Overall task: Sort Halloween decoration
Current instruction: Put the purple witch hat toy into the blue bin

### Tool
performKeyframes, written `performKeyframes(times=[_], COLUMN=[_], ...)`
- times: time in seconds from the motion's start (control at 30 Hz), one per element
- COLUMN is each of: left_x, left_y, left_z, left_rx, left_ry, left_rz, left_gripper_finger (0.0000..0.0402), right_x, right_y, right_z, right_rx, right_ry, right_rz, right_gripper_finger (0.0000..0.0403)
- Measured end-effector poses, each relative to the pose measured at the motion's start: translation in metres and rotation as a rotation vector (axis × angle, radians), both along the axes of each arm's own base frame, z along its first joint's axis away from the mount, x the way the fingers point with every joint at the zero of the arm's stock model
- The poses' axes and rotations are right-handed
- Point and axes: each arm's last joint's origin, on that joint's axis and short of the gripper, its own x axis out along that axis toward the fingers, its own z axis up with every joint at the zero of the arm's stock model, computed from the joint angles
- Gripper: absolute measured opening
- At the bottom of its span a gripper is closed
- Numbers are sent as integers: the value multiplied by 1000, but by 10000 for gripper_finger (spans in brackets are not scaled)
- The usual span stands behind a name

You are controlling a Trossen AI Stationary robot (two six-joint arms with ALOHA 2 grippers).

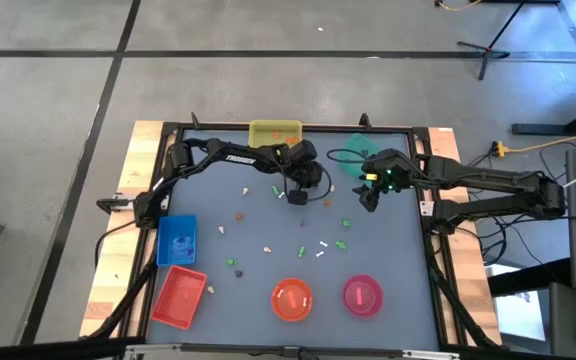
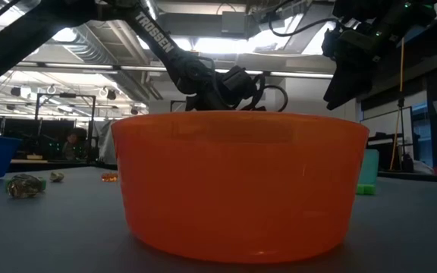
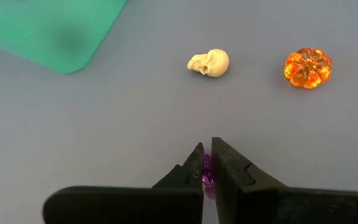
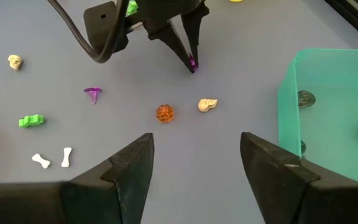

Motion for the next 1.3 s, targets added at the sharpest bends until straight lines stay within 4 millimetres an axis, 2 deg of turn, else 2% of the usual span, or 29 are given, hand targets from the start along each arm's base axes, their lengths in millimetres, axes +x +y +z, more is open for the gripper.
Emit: performKeyframes(times=[0.23, 0.5, 0.77, 0.9, 1.07, 1.3], left_x=[0, -2, -15, -31, -54, -82], left_y=[0, -1, -10, -28, -61, -116], left_z=[3, 23, 63, 95, 130, 163], left_rx=[-35, -47, -169, -224, -289, -360], left_ry=[-9, -43, -40, 13, 102, 222], left_rz=[41, 88, 143, 159, 172, 181], left_gripper_finger=[0, 0, 0, 0, 0, 0], right_x=[0, 0, 0, -1, -2, -2], right_y=[0, 0, 0, 0, 0, 1], right_z=[0, 0, 0, 0, -1, -2], right_rx=[0, 0, 1, 2, 5, 8], right_ry=[0, 0, 4, 8, 19, 30], right_rz=[0, 0, 1, 1, 1, 1], right_gripper_finger=[239, 239, 239, 239, 239, 239])
